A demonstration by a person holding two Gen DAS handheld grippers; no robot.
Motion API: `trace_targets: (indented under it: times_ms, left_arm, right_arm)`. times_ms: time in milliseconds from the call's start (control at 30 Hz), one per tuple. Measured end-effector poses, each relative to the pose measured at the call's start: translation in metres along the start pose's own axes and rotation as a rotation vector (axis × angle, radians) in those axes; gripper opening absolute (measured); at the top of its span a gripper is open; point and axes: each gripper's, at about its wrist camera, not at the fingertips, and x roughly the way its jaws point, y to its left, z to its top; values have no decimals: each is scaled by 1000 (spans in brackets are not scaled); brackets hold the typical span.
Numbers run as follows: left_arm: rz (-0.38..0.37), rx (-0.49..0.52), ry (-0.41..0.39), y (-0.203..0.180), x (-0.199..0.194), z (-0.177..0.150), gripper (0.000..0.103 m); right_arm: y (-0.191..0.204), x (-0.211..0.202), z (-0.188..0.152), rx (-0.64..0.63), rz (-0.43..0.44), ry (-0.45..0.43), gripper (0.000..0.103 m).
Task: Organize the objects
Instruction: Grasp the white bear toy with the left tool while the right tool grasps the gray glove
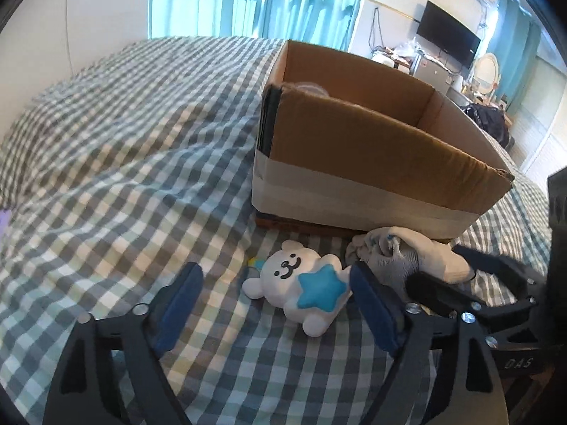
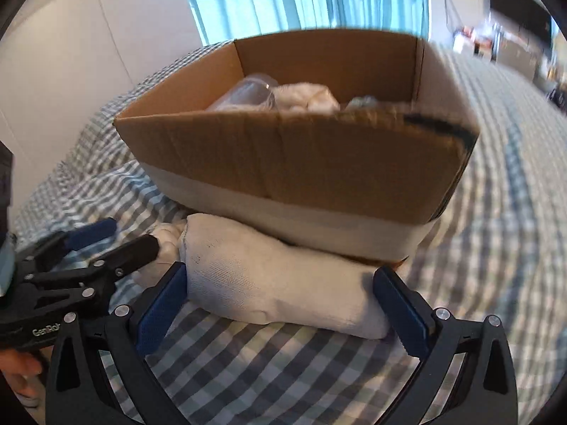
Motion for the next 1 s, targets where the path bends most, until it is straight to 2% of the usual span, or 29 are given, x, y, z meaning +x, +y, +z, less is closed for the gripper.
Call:
trace_targets:
  times_ms: [33,67,167,233,267,333,400,467,500,633,1000]
  left_arm:
    - [-3,0,4,0,2,0,91]
    - [-11,5,9,-2,3,-1,91]
    - [-59,18,31,-7,7,-3,91]
    - [-98,33,70,-12,13,-6,91]
    - [-104,51,100,-17,18,-8,91]
    - [-59,114,140,-28,28,-12,90]
    - [-23,167,120,-38,29,-14,83]
    - [-50,177,100,-42,25,-14,64]
    - [-53,178,93,-42,24,-14,60]
    - [-30,192,56,-45,14,-16,58]
    - [-5,160,-7,-57,-29,-21,58]
  right_arm:
    - [-1,1,-1,6,28,5,94]
    - [-1,0,-3,3,38,2,93]
    - [-2,-9,-5,3,46,-13,81]
    - [-5,-15,-5,13,53,-28,64]
    - [-6,-19,-5,13,56,-35,60]
    - [-3,-24,-4,-6,55,-43,45]
    - [1,-28,-5,-30,47,-47,38]
    - [3,-32,-7,-41,42,-53,32]
    - [4,-35,-8,-44,42,-59,28]
    - [7,-47,-11,-63,25,-75,20]
    - [25,-102,-20,-135,-51,-162,14]
